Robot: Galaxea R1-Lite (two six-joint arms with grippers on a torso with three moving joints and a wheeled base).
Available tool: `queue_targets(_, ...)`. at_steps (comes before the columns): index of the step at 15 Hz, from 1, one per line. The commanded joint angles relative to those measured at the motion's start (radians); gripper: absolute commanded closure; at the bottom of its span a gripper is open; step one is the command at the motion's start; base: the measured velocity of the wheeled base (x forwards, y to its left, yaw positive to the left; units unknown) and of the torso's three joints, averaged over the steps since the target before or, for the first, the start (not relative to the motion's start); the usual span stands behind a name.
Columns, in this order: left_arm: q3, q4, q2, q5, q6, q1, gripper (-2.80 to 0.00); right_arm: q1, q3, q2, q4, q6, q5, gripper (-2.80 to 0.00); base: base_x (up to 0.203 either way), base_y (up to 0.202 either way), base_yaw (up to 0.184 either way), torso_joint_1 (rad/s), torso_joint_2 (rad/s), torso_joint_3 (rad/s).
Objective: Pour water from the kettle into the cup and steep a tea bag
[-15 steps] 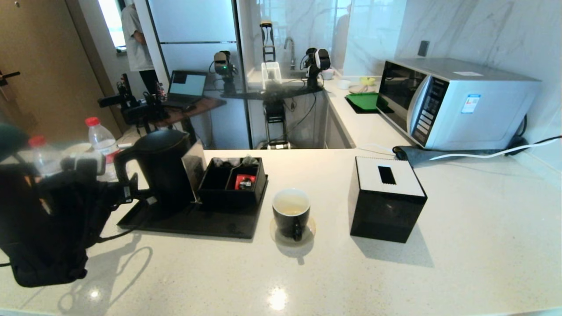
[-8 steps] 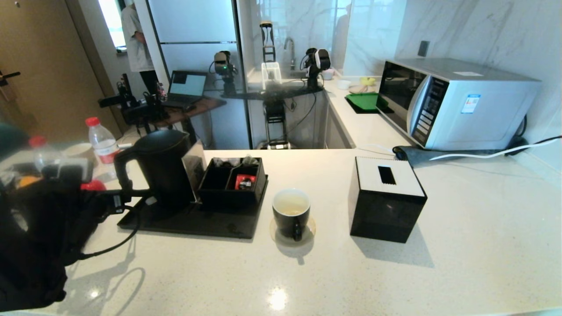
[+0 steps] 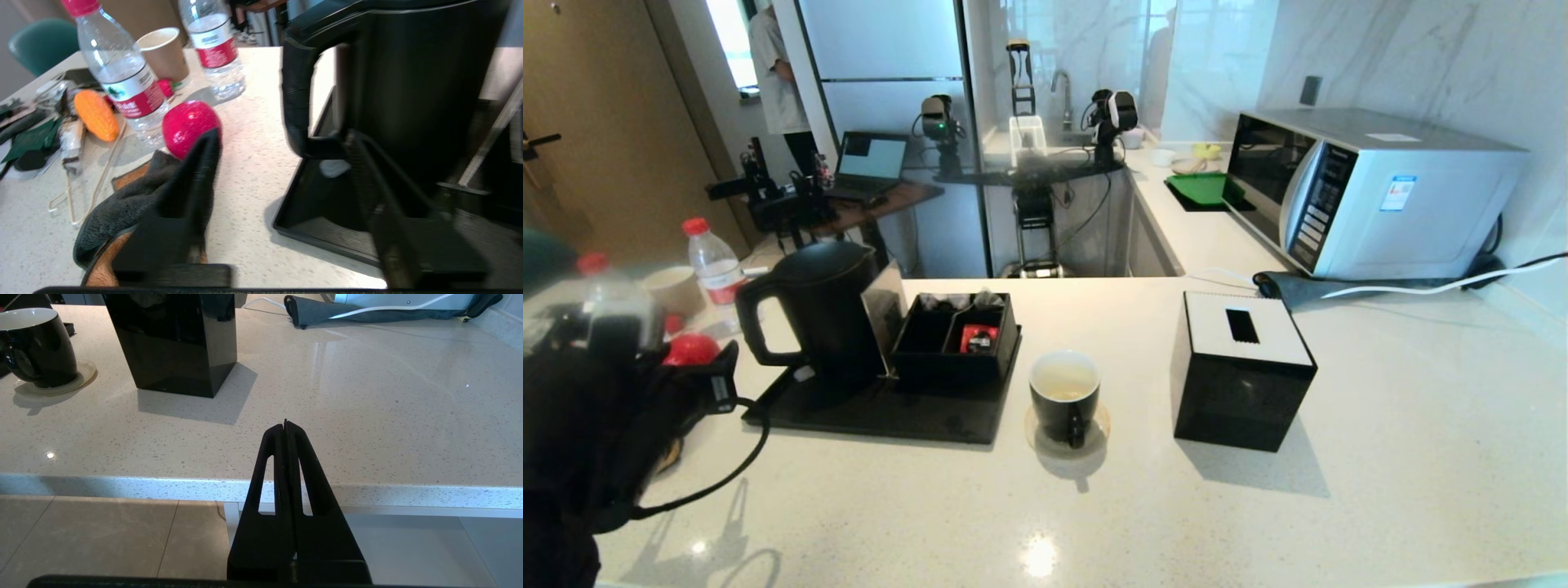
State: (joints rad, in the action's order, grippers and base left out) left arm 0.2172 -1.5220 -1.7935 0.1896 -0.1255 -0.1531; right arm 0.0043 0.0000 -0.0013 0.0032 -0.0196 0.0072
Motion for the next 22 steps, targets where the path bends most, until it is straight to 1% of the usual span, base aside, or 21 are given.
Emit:
queue_targets(1,-0.042,-0.048,0.062,0.001,-0.003,0.007,0.00,0.000,0.000,0.001,0.000,0.000,0.000,0.00,0.000,0.000,0.000,0.000,0.00,0.000)
queue_targets(3,-0.066,-0.048,0.097,0.001,-0.002,0.017,0.00,0.000,0.000,0.001,0.000,0.000,0.000,0.00,0.000,0.000,0.000,0.000,0.00,0.000)
queue_targets(9,-0.074,-0.039,0.219,0.002,0.002,0.109,0.00,0.000,0.000,0.001,0.000,0.000,0.000,0.00,0.000,0.000,0.000,0.000,0.00,0.000)
queue_targets(13,-0.066,0.069,0.343,0.002,0.005,0.212,0.00,0.000,0.000,0.001,0.000,0.000,0.000,0.00,0.000,0.000,0.000,0.000,0.00,0.000)
queue_targets(14,-0.055,0.122,0.384,0.003,0.006,0.250,0.00,0.000,0.000,0.001,0.000,0.000,0.000,0.00,0.000,0.000,0.000,0.000,0.00,0.000)
queue_targets(16,-0.011,0.271,0.476,0.005,0.007,0.326,0.00,0.000,0.000,0.001,0.000,0.000,0.000,0.00,0.000,0.000,0.000,0.000,0.00,0.000)
queue_targets(18,0.070,0.500,0.568,0.006,0.007,0.401,0.00,0.000,0.000,0.001,0.000,0.000,0.000,0.00,0.000,0.000,0.000,0.000,0.00,0.000)
queue_targets(20,0.181,0.733,0.630,0.006,0.008,0.448,0.00,0.000,0.000,0.001,0.000,0.000,0.000,0.00,0.000,0.000,0.000,0.000,0.00,0.000)
queue_targets(21,0.227,0.799,0.642,0.006,0.009,0.464,0.00,0.000,0.000,0.001,-0.001,0.000,0.000,0.00,0.000,0.000,0.000,0.000,0.00,0.000)
queue_targets(22,0.262,0.843,0.644,0.006,0.009,0.475,0.00,0.000,0.000,0.001,0.000,0.000,0.000,0.00,0.000,0.000,0.000,0.000,0.00,0.000)
